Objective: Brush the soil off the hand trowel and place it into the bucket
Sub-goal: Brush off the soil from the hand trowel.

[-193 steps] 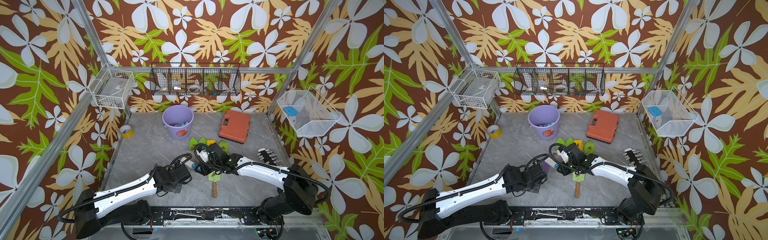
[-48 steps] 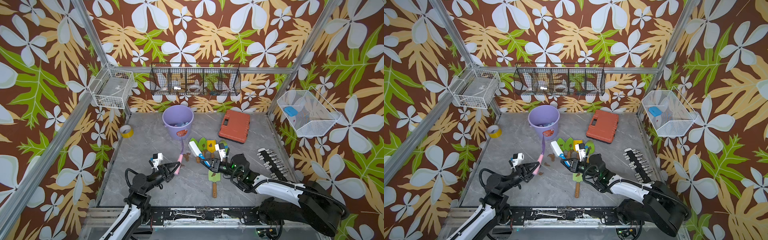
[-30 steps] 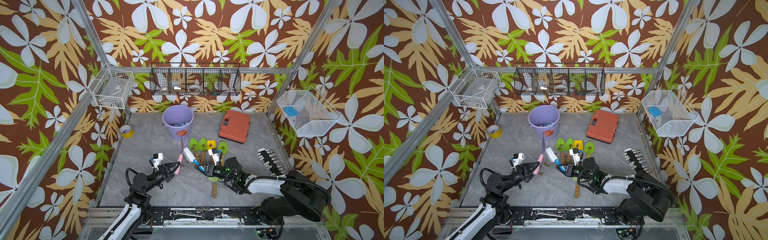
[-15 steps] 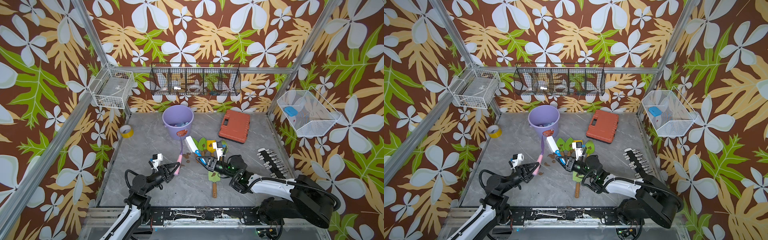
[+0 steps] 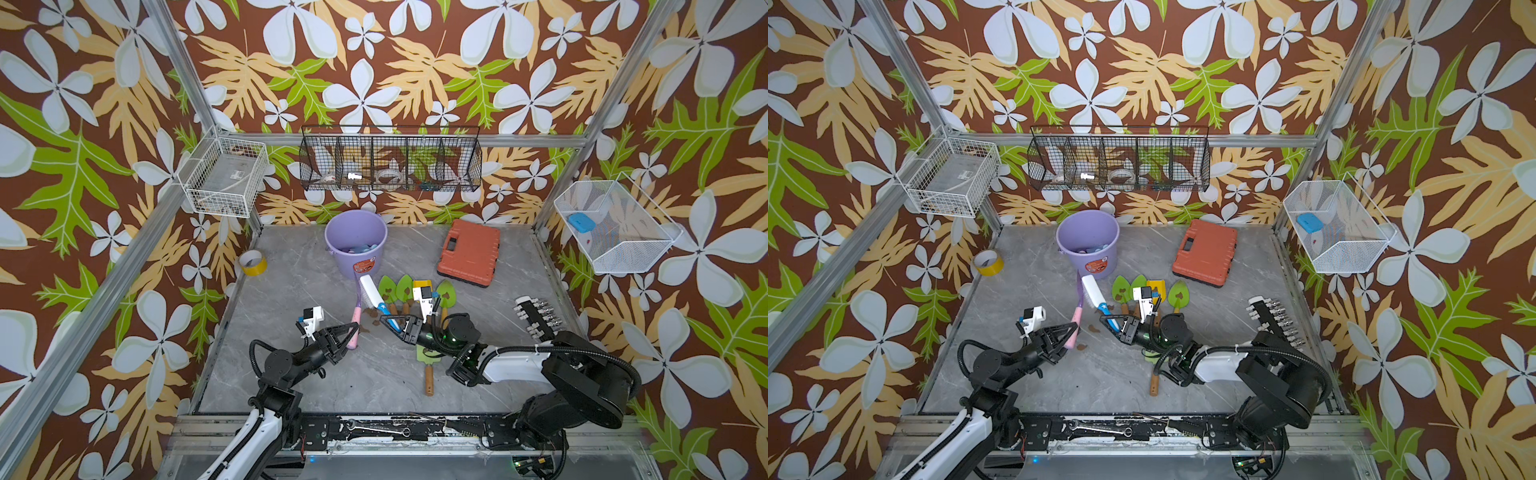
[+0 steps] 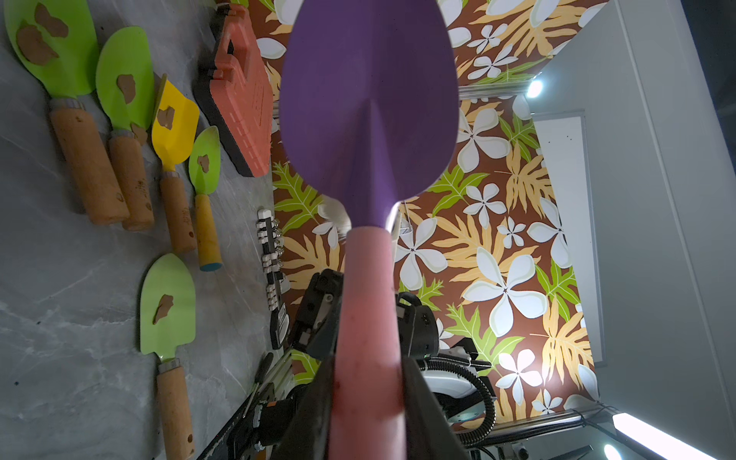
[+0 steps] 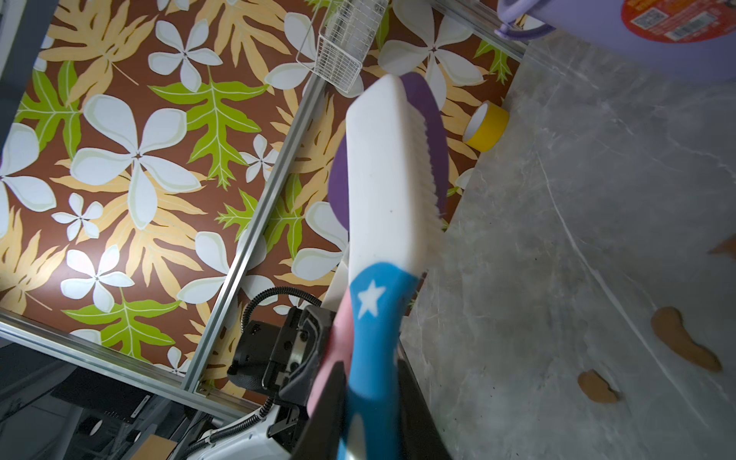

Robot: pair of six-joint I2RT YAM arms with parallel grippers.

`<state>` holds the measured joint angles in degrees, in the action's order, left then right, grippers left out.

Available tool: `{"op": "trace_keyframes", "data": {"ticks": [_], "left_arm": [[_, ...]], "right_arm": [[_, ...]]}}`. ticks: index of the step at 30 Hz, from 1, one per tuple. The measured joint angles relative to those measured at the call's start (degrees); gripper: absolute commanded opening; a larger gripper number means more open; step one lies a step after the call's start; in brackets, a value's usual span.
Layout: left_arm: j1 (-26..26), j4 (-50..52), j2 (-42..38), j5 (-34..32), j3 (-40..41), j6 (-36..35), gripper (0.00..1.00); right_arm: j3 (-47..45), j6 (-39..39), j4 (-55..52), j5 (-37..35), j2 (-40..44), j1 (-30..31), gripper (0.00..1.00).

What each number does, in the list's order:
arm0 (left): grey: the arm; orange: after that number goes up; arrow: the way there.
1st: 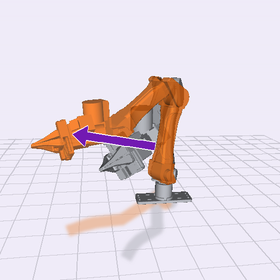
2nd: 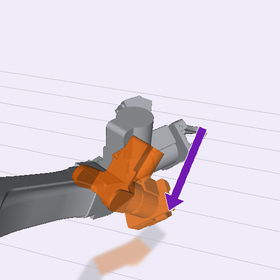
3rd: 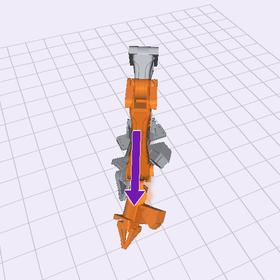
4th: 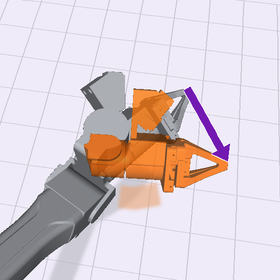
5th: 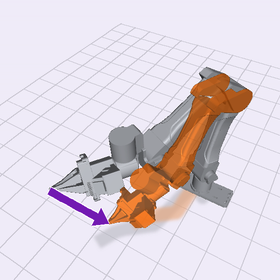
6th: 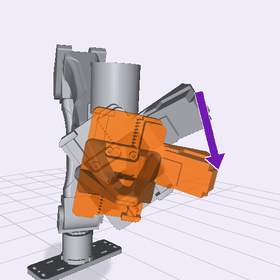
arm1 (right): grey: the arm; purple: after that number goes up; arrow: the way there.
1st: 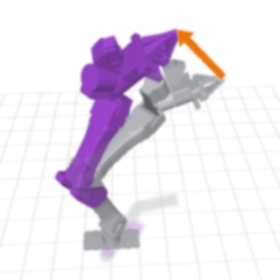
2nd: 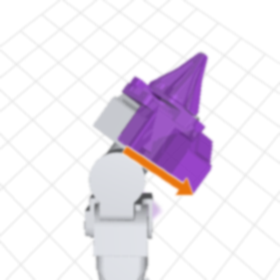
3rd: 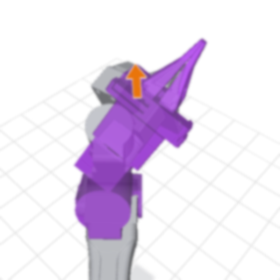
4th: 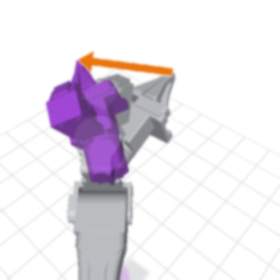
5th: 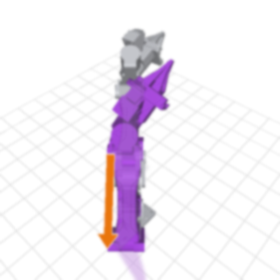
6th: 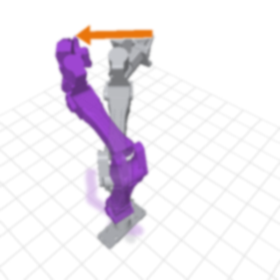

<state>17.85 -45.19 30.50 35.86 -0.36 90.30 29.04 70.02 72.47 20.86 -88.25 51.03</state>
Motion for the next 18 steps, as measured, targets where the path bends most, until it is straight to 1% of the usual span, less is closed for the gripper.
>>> {"op": "trace_keyframes", "data": {"ticks": [6, 13, 16, 18], "left_arm": [[0.0, -1.2, 1.7, 0.0, 0.0, 0.0, 0.0], [0.0, -0.9, 3.7, 0.0, 0.0, 1.0, 0.0], [0.0, -0.9, 4.2, 0.3, 0.0, 0.9, 0.0], [0.0, -0.2, 4.6, 0.4, -0.8, -0.1, 0.0]], "right_arm": [[1.1, -1.1, 0.6, 0.8, 0.0, 0.1, 0.0], [-0.2, 0.6, 6.8, 0.8, -6.2, -0.5, 0.0], [-0.9, 1.9, 8.9, 1.7, -6.7, -1.8, 0.0], [-1.1, 3.0, 8.6, 1.9, -5.4, -3.7, 0.0]]}}
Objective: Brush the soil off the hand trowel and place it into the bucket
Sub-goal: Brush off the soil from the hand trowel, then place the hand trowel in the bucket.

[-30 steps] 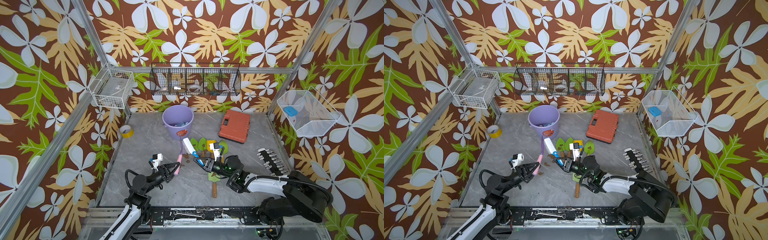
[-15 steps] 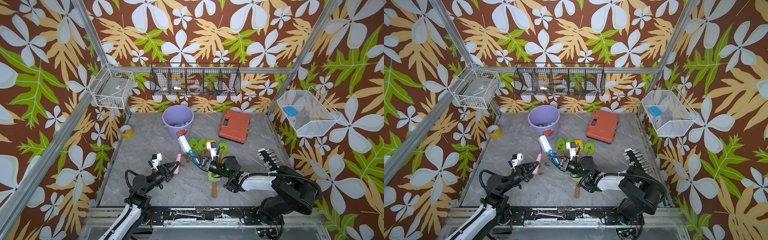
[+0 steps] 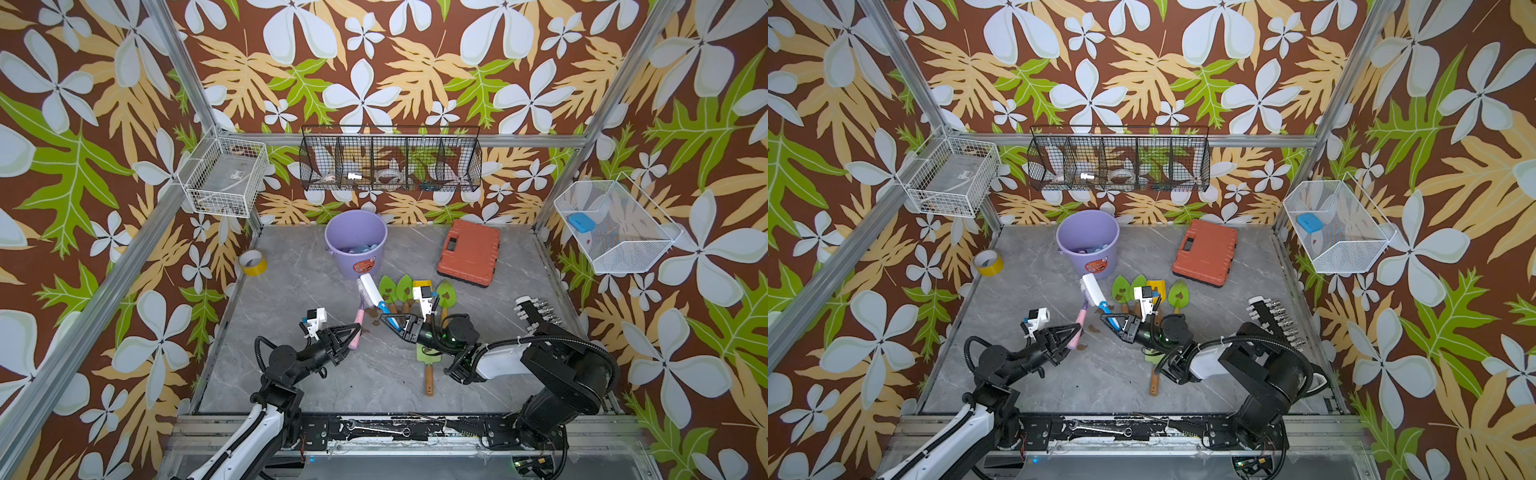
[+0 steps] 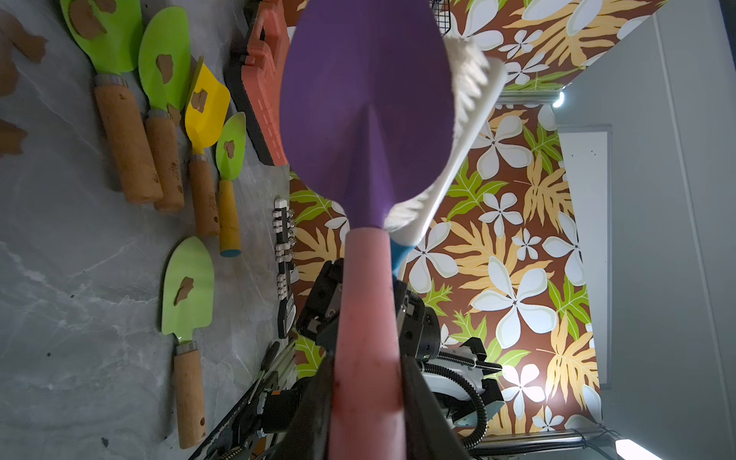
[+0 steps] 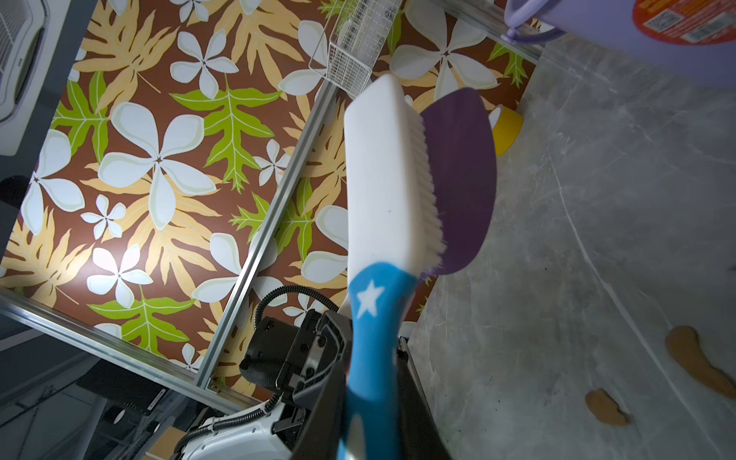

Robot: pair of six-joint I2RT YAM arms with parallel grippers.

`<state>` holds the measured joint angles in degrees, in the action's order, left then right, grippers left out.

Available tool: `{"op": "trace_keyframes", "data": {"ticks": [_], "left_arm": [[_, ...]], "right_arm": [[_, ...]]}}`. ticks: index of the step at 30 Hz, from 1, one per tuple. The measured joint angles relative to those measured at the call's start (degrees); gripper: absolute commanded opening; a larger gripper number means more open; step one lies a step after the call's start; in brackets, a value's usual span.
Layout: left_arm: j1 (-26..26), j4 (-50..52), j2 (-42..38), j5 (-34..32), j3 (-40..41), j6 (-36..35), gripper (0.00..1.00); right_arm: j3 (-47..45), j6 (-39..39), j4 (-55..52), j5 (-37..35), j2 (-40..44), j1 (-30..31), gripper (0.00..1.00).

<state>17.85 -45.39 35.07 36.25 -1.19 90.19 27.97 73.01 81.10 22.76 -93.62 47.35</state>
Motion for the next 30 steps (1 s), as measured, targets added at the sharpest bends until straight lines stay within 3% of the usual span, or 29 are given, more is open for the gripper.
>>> {"op": "trace_keyframes", "data": {"ticks": [4, 7, 11, 15, 20, 30], "left_arm": [[0.0, 13.7, 1.8, -1.5, -11.3, -8.7, 0.0], [0.0, 32.0, 7.3, -7.8, -28.9, -22.1, 0.0], [2.1, 52.0, 19.0, -22.6, -49.5, -38.9, 0.0], [5.8, 66.5, 29.7, -36.8, -62.6, -49.3, 0.0], [6.3, 75.0, 42.1, -47.8, -76.3, -58.0, 0.0], [6.6, 82.4, 57.1, -51.0, -88.1, -66.3, 0.0]], "right_arm": [[0.7, -1.7, -6.6, 0.3, 7.8, -4.7, 0.0], [4.1, -6.4, -19.7, -1.5, 15.9, -7.6, 0.0], [8.8, -14.0, -37.6, -5.1, 22.5, -9.9, 0.0], [9.6, -17.3, -48.0, -6.7, 24.6, -12.8, 0.0], [10.1, -18.9, -54.2, -6.3, 24.8, -13.6, 0.0], [10.5, -20.2, -56.9, -5.2, 26.3, -13.7, 0.0]]}}
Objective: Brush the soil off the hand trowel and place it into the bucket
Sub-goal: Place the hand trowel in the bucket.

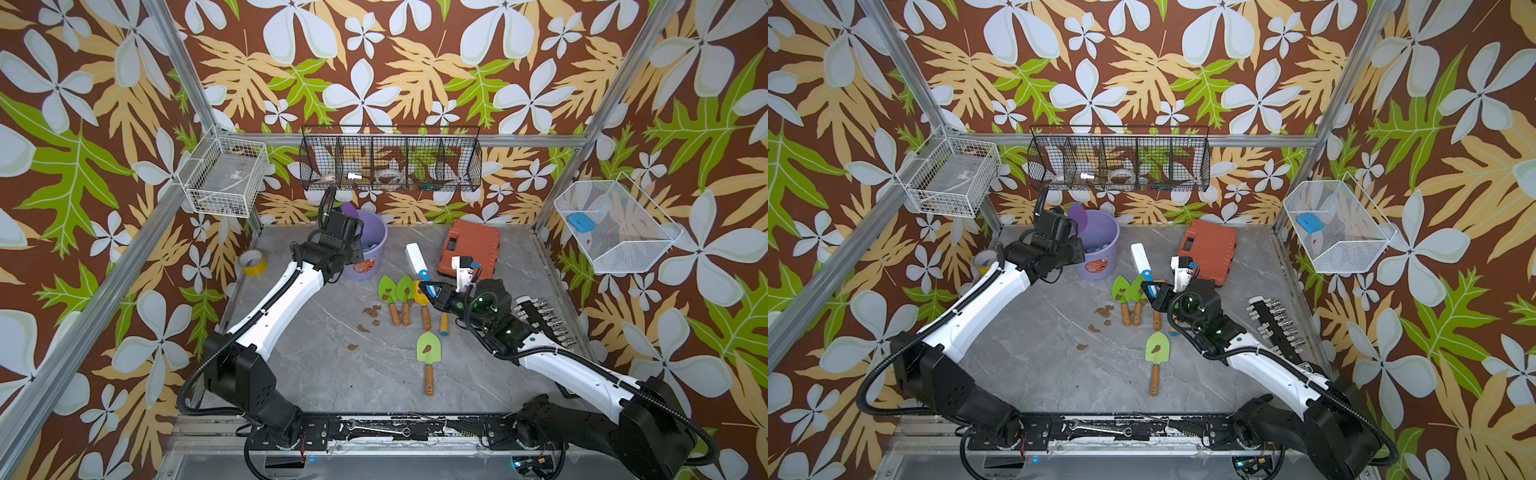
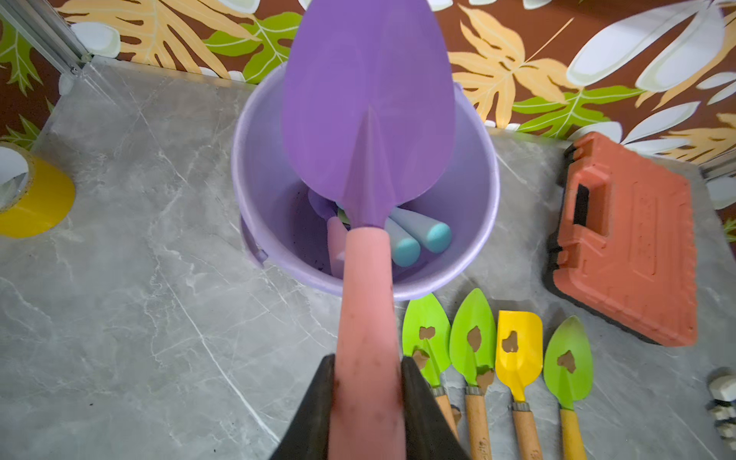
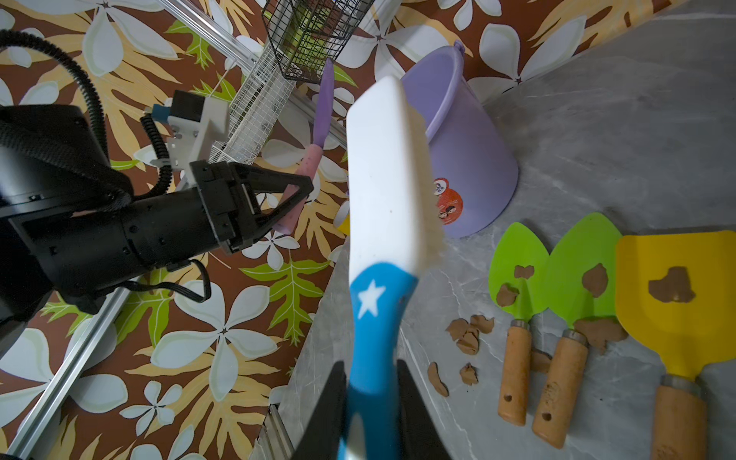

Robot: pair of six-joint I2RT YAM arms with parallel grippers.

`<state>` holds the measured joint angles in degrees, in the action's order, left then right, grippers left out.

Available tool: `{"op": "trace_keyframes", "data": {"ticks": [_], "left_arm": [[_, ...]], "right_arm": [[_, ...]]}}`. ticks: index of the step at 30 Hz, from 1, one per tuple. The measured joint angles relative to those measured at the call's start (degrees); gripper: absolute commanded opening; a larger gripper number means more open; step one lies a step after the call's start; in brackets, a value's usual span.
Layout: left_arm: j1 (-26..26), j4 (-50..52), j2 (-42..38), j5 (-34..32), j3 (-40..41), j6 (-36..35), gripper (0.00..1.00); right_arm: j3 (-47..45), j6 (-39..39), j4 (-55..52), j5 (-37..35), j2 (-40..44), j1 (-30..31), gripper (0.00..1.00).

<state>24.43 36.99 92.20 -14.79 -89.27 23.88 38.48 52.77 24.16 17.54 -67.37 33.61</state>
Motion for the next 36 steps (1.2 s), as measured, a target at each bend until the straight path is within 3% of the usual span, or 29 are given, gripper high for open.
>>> {"op": "trace_keyframes", "data": {"ticks": [4, 6, 12, 15, 16, 22, 25, 29, 36], "left_arm": [[-0.4, 1.9, 6.7, -0.1, -6.3, -1.4, 0.0], [-0.9, 2.6, 9.5, 0.1, -9.1, -1.6, 0.07], [-2.3, 3.7, 14.4, 0.5, -13.4, -1.6, 0.5], [-2.2, 4.3, 15.0, 0.6, -14.6, -1.4, 0.85], [-2.2, 4.3, 15.0, 0.6, -15.2, -1.4, 0.89], [-1.6, 2.9, 11.1, -1.4, -13.3, -1.0, 0.84], [1.7, -1.2, 2.9, -4.3, -3.6, -0.1, 0.83], [7.6, -8.3, -9.3, -5.2, 12.9, 3.2, 0.73], [23.1, -16.1, -22.2, -3.1, 33.4, 12.6, 0.74]], "right_arm": [[0.0, -1.0, -0.8, 0.3, 0.5, -0.2, 0.0], [0.0, -1.4, -1.1, 0.3, 0.9, -0.3, 0.0], [0.0, -2.3, -1.9, 0.3, 1.6, -0.5, 0.0], [-0.1, -3.0, -2.3, 0.3, 1.4, -0.5, 0.0], [-0.1, -3.3, -2.4, 0.3, 1.2, -0.5, 0.0], [0.8, -4.5, -5.0, 0.0, 1.1, -0.5, 0.0], [1.2, -6.5, -8.3, -2.4, 3.0, -0.5, 0.0], [0.9, -9.1, -13.0, -6.6, 5.0, -0.5, 0.0], [0.1, -12.5, -20.9, -9.0, 3.5, -0.5, 0.0]]}}
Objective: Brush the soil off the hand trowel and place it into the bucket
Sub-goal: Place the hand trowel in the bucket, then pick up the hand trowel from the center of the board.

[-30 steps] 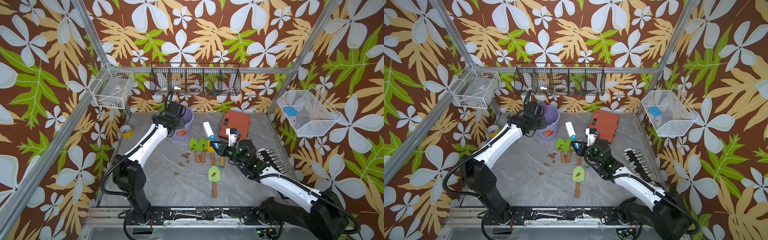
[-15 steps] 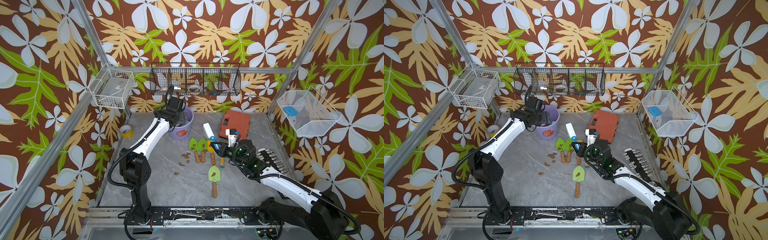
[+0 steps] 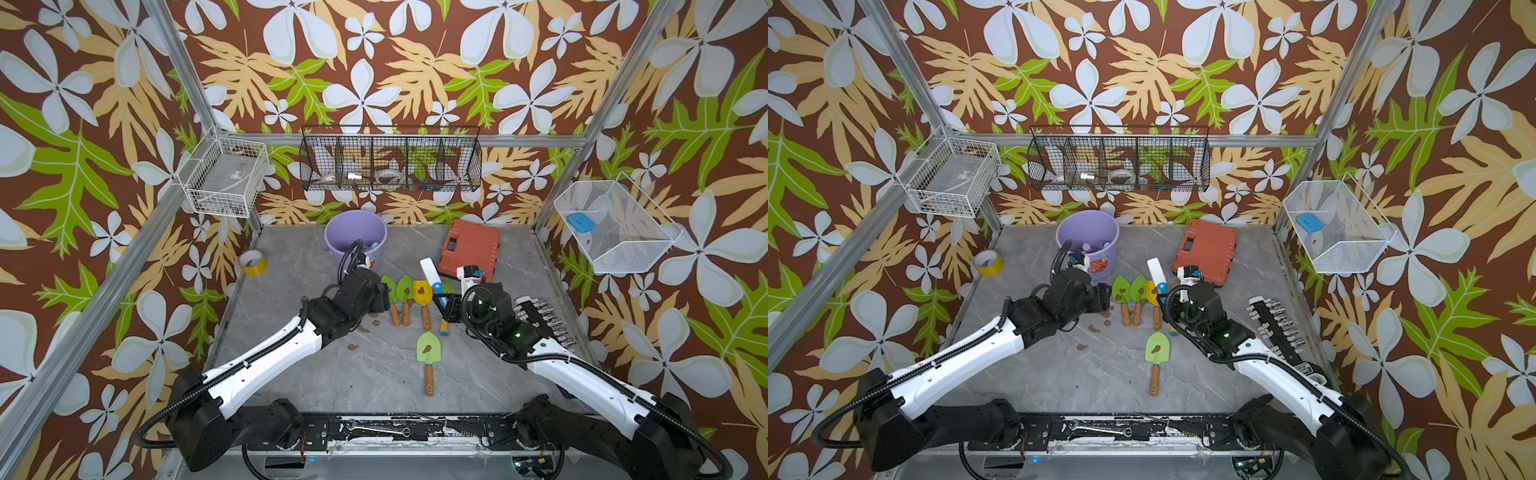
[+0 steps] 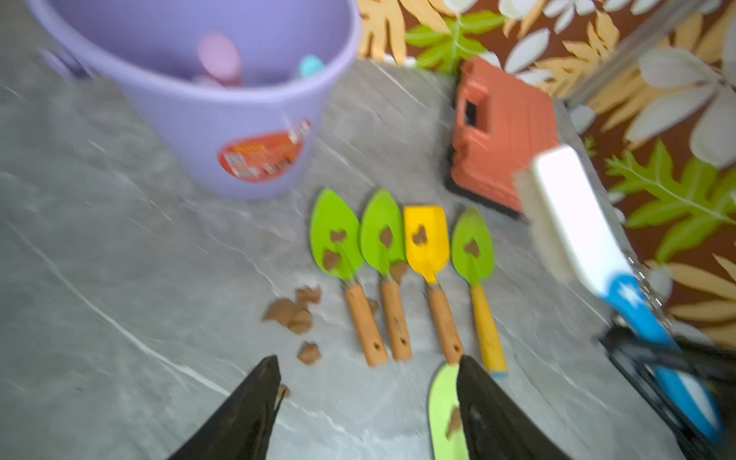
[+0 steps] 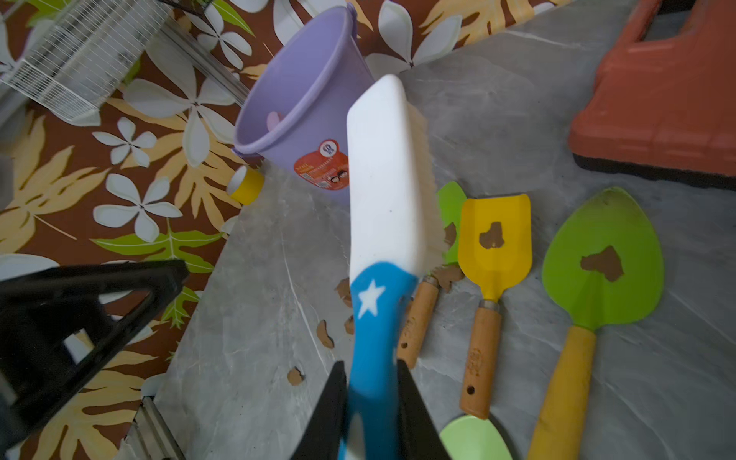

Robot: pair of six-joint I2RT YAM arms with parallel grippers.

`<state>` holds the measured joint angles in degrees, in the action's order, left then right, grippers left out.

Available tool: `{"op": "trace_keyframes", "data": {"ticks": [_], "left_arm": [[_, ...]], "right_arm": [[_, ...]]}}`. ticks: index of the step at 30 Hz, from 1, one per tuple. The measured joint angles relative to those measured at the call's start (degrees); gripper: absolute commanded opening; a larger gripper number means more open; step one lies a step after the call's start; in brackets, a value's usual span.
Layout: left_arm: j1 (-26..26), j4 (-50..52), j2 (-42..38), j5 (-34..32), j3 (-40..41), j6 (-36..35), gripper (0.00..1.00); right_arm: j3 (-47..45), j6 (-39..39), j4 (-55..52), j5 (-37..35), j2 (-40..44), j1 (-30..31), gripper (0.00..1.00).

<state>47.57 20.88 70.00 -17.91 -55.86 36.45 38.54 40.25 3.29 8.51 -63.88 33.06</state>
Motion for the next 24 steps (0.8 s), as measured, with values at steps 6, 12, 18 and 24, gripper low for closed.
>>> {"op": "trace_keyframes", "data": {"ticks": [6, 12, 18, 24], "left_arm": [[13.9, -0.6, 0.1, -1.6, 8.6, 7.3, 0.77], [22.8, -0.6, 5.7, -3.3, 8.0, 11.4, 0.8], [27.6, -1.2, 13.2, -3.5, 1.6, 11.5, 0.83], [28.6, -1.4, 19.5, -1.2, -2.6, 9.7, 0.84]], "right_arm": [[0.0, -0.8, -6.3, 0.2, -1.4, 0.0, 0.0], [-1.3, -0.7, -8.9, -0.2, 0.3, 0.0, 0.0], [-1.3, -1.3, -11.0, -0.3, -0.1, -0.7, 0.0], [-3.5, -1.3, -10.7, 3.7, -0.3, -9.1, 0.0]]}}
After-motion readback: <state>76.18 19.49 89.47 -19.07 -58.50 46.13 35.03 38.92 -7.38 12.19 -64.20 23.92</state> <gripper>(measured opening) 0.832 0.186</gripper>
